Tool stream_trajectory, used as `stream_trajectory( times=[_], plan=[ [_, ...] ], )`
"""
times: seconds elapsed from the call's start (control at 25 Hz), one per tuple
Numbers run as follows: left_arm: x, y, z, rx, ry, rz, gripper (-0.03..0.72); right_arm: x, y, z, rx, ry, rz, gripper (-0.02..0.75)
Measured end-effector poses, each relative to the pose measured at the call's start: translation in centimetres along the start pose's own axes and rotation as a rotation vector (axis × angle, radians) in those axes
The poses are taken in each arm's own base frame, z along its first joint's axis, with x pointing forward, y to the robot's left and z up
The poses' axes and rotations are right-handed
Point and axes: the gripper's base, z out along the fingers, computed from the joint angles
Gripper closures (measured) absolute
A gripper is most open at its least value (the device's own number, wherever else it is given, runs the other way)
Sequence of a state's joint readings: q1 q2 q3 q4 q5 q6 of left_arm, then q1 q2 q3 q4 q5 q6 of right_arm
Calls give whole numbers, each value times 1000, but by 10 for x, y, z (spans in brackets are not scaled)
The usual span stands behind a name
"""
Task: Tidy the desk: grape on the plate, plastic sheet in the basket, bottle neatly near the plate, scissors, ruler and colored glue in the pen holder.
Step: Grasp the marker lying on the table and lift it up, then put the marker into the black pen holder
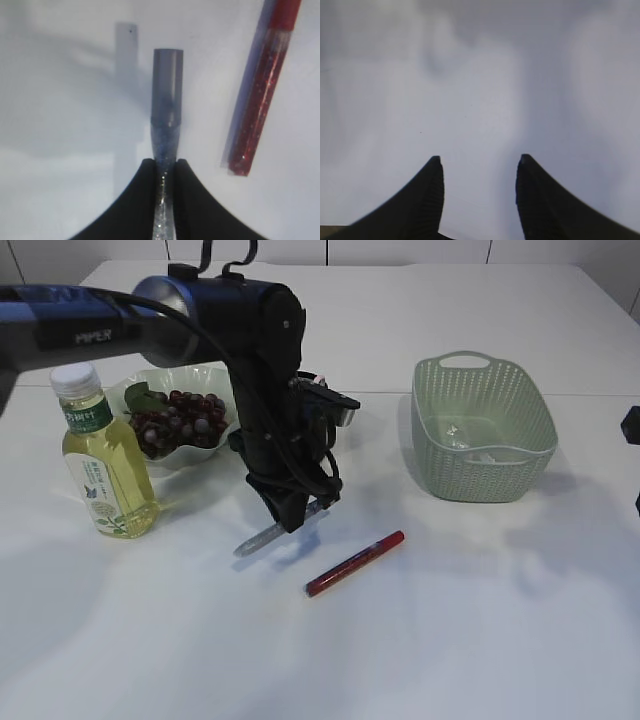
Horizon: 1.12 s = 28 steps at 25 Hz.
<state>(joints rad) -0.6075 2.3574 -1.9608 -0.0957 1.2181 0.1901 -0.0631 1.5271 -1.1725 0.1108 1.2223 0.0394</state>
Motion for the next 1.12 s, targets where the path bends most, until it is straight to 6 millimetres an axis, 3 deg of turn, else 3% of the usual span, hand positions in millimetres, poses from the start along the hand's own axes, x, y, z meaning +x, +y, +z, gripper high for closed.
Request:
stream_trajectory(
  times=[0.2, 0.6, 0.72, 1.12],
  plan=[
    [17, 2, -17, 11, -48, -31, 630, 0, 0, 0, 0, 0, 0, 360],
    [58, 0, -13, -60, -380, -80, 630, 0, 0, 0, 0, 0, 0, 360],
    [60, 1, -19, -86, -493, -85, 631, 0, 0, 0, 0, 0, 0, 360],
    [36, 5, -85, -203, -1040, -82, 631, 0, 0, 0, 0, 0, 0, 360]
  ],
)
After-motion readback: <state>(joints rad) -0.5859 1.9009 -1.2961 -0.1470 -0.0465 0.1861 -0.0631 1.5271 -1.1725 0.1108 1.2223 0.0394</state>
